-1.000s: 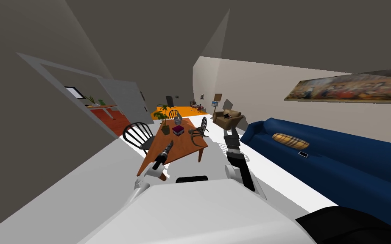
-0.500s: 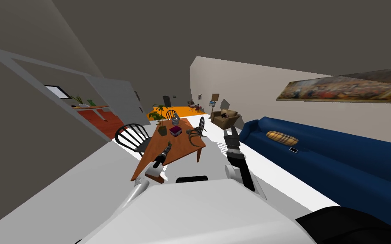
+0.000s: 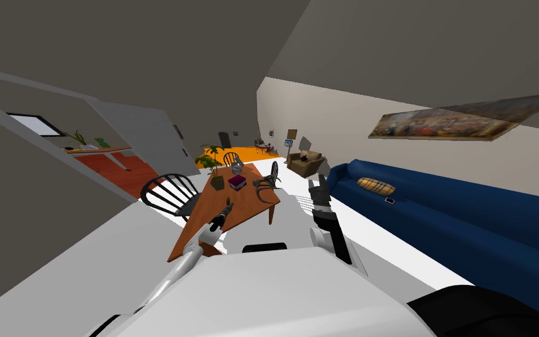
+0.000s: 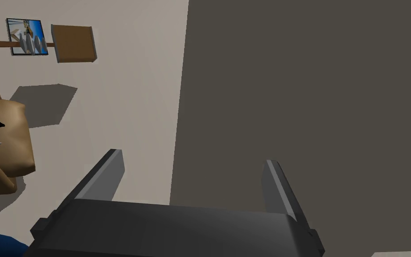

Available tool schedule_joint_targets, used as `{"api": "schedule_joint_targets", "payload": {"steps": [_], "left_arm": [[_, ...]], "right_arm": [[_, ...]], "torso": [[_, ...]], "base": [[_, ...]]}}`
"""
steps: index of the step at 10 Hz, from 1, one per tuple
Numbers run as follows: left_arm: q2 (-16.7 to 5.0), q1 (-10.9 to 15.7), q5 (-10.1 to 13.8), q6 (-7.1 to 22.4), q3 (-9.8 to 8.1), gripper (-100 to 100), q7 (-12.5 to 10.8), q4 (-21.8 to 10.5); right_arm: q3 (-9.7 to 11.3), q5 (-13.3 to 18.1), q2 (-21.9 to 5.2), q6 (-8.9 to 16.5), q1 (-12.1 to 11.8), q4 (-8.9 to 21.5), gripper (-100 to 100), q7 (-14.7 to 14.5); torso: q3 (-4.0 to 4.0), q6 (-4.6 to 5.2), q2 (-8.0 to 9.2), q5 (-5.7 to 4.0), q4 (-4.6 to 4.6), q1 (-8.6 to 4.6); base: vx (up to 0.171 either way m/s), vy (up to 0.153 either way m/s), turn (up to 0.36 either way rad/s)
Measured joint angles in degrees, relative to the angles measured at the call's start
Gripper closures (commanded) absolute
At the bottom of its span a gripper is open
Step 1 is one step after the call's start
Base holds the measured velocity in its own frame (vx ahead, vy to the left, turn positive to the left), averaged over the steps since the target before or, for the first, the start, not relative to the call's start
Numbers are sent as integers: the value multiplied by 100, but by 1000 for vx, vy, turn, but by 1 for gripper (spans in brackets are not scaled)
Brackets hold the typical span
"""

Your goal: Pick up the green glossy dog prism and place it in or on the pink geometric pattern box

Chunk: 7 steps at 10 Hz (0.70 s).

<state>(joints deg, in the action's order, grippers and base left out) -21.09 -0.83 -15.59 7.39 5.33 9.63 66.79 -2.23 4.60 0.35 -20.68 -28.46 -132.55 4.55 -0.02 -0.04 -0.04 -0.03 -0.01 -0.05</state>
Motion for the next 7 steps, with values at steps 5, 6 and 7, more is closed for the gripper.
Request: {"api": "schedule_joint_targets", "payload": {"steps": [5,6,7], "left_arm": [[-282,294,-116,198,72,-100,206,-752],[-308,325,-139,233,73,-100,240,-844],[-386,420,-167,214,77,-100,285,-1072]], "right_arm": [[0,0,0,0,0,0,0,0],[0,0,0,0,0,0,0,0],[0,0,0,0,0,0,0,0]], "torso": [[0,1,-2,0,0,0],[0,-1,-1,0,0,2],[-1,1,-2,0,0,2]], "base": [[22,-15,-85],[24,-12,-129],[36,-15,-187]]}}
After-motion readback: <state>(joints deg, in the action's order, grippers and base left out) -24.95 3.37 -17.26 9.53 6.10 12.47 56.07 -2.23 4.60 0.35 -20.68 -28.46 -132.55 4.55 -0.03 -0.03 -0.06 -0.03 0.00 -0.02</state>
